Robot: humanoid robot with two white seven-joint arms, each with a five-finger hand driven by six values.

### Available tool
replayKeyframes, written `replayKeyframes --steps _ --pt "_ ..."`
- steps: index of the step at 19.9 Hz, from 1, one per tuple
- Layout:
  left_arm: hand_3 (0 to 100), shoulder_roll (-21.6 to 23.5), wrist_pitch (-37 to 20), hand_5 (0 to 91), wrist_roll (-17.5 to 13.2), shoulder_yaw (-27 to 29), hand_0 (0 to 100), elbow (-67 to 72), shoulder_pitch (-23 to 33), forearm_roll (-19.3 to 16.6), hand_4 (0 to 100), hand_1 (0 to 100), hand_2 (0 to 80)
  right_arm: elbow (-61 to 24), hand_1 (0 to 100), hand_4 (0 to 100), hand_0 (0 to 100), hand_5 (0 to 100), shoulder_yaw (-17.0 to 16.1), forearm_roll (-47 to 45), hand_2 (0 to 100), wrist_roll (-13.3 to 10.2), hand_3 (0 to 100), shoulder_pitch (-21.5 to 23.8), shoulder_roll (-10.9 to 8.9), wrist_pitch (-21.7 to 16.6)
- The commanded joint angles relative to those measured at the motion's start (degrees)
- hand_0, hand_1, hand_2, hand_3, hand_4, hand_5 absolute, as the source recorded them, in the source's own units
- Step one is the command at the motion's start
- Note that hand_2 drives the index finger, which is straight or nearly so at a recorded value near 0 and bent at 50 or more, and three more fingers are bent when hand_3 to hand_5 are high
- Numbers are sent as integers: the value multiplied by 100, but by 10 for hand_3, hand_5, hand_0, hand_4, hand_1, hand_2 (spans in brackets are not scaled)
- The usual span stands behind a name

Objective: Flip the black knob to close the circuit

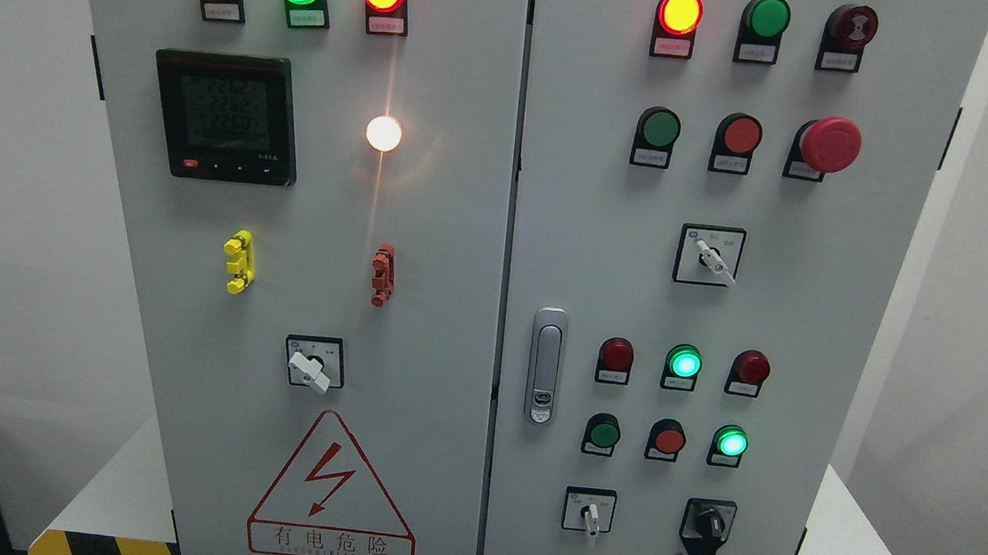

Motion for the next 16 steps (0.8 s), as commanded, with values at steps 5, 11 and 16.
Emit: replayKeyframes --steps 5,11,16 --pt "0 0 0 0 4 0 120 0 0 0 0 556 0 31 100 0 0 0 -25 -5 0 43 0 8 12 -16" --pt "0 0 0 0 4 0 120 0 0 0 0 556 0 -285 100 0 0 0 37 30 0 70 0 16 -32 19" --pt "0 0 0 0 4 0 120 0 0 0 0 556 0 -1093 117 0 0 0 46 758 0 44 0 16 -67 371"
